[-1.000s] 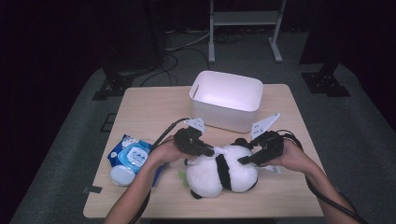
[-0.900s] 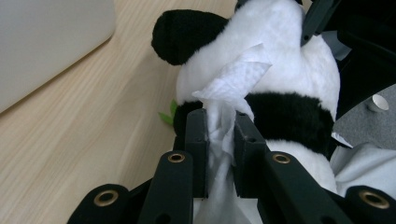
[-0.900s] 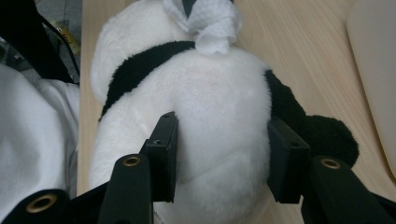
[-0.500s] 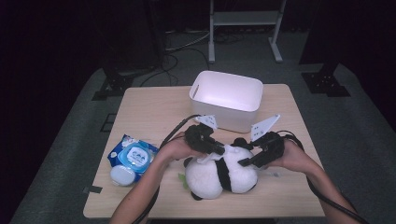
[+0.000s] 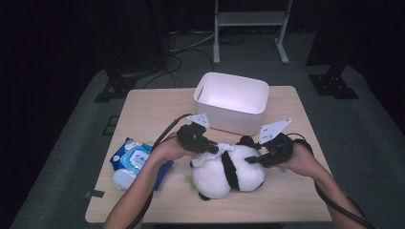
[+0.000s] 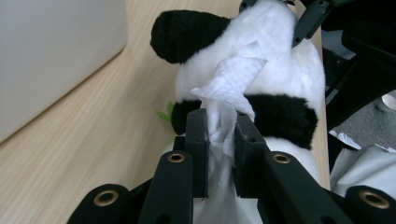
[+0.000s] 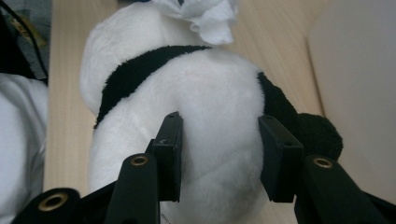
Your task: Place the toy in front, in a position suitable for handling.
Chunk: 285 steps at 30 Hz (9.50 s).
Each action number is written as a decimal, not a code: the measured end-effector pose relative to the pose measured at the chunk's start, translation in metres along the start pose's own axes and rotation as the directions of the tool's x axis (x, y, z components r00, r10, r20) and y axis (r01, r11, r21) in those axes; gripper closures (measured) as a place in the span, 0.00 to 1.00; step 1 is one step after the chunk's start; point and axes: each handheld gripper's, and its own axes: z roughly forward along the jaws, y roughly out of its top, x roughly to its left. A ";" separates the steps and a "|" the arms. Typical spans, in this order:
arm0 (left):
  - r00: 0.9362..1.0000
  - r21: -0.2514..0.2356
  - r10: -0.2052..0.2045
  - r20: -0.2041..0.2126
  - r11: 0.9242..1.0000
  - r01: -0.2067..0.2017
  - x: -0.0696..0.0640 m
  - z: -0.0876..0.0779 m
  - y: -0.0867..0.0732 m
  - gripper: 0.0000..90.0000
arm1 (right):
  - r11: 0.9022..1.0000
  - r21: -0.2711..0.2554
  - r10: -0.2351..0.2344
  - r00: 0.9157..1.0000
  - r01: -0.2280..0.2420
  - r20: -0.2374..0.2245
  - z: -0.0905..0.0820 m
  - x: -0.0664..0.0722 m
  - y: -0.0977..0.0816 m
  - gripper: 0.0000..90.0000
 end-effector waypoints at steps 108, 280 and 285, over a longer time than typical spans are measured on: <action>0.974 0.029 0.189 0.123 0.981 -0.194 -0.055 0.051 0.051 0.88 | 0.997 0.049 0.070 0.974 -0.061 -0.215 -0.024 0.005 -0.010 0.31; 0.993 -0.210 0.064 -0.101 0.974 -0.084 -0.028 -0.086 -0.002 0.88 | 0.980 -0.193 -0.077 0.988 0.051 -0.131 0.031 0.005 0.072 0.39; 0.998 -0.244 0.055 -0.022 0.968 -0.058 -0.026 -0.061 0.001 0.88 | 0.975 -0.222 -0.044 0.986 0.007 -0.163 0.028 0.001 0.048 0.33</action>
